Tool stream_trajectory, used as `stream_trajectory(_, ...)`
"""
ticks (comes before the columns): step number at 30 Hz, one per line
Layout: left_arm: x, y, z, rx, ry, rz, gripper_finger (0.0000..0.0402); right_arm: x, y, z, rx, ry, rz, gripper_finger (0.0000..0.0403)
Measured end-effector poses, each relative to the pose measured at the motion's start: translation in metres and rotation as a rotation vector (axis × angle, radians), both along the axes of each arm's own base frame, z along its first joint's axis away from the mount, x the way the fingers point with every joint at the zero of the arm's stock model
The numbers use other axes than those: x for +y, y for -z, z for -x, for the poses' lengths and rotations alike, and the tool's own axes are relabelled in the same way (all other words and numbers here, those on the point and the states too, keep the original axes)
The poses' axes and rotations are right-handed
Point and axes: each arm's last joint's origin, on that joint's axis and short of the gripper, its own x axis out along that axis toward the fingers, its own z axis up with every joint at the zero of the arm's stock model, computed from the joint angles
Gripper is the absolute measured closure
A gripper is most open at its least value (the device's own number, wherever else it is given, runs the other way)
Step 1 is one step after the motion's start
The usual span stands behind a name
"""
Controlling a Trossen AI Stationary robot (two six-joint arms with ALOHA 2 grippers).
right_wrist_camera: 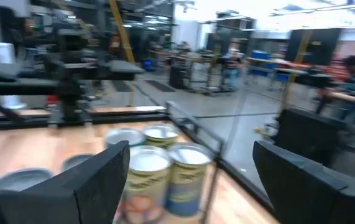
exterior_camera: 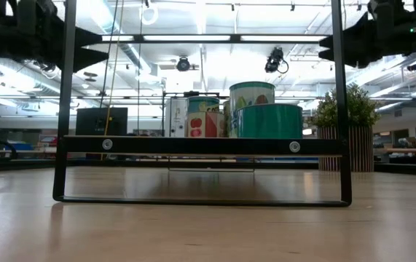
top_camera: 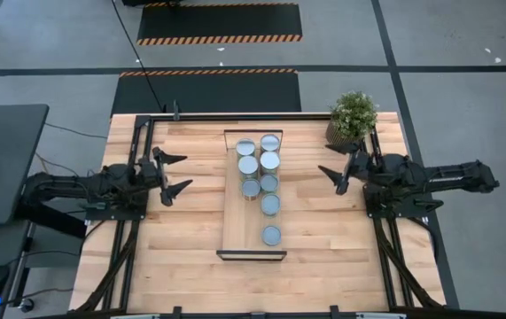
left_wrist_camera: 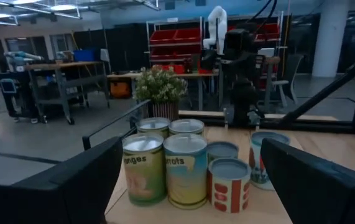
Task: Pick and place cans onto a shelf
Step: Return to Home Position
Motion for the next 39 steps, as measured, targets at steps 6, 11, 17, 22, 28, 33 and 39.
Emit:
stream_trajectory(6,0.001,0.018,0.0,-0.026,-0.026,0.0,0.0015,-0.005,-0.005,0.012,-0.062,0.064,-0.006,0.0055)
stream_trajectory(11,0.002,0.019,0.001,-0.041,-0.084,0.002,0.0015,-0.008,-0.007,0.016,-0.109,0.09,-0.045,0.0055)
stream_trajectory(17,0.005,0.016,0.003,-0.054,-0.204,-0.046,0.0015,-0.011,-0.008,0.017,-0.152,0.119,-0.104,0.0055)
stream_trajectory(22,0.006,0.015,0.003,-0.062,-0.221,-0.044,0.0015,-0.014,0.005,0.015,-0.217,0.16,-0.144,0.0055)
stream_trajectory(28,0.005,0.014,0.003,-0.07,-0.213,-0.042,0.0015,-0.017,0.019,0.017,-0.304,0.225,-0.117,0.0055)
stream_trajectory(33,0.005,0.018,0.002,-0.037,-0.204,-0.043,0.0015,-0.018,0.019,0.018,-0.324,0.233,-0.128,0.0055)
stream_trajectory(39,0.005,0.022,0.002,-0.022,-0.194,0.025,0.0015,-0.019,0.021,0.018,-0.313,0.255,-0.143,0.0055)
